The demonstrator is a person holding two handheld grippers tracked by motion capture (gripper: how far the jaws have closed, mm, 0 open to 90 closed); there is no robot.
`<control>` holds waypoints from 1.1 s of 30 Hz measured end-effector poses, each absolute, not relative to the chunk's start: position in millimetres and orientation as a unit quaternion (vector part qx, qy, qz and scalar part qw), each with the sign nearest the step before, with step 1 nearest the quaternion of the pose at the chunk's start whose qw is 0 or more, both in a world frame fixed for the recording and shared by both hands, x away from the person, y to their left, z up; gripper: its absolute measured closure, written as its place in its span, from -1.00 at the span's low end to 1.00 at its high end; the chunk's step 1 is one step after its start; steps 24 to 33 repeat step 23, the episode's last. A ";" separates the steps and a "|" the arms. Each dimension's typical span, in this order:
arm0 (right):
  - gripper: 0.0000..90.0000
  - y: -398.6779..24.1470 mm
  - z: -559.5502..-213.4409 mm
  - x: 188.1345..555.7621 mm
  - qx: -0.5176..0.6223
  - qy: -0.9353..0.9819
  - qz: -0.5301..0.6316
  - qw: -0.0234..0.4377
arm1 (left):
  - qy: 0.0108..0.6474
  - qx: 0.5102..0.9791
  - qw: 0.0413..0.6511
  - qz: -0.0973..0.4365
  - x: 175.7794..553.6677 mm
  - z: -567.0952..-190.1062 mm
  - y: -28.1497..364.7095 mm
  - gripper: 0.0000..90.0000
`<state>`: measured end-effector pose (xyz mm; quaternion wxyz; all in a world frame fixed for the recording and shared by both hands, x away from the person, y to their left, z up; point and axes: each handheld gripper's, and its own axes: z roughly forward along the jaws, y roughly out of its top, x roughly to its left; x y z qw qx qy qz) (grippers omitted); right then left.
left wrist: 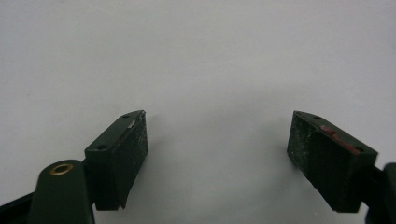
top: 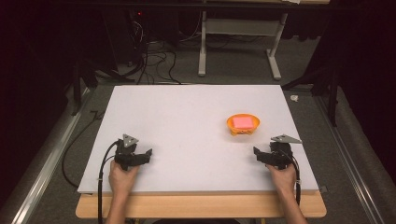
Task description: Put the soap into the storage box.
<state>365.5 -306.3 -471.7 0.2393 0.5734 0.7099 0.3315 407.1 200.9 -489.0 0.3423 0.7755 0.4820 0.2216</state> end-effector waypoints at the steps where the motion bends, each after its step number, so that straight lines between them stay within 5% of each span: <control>1: -0.45 -306.3 -471.7 365.5 0.573 0.710 0.331 0.239 | 0.482 0.776 0.342 0.222 407.1 -489.0 200.9 -0.54; 33: -0.48 -300.1 -481.7 370.3 0.569 0.727 0.298 0.244 | 0.482 0.775 0.342 0.224 406.8 -489.0 200.6 -0.54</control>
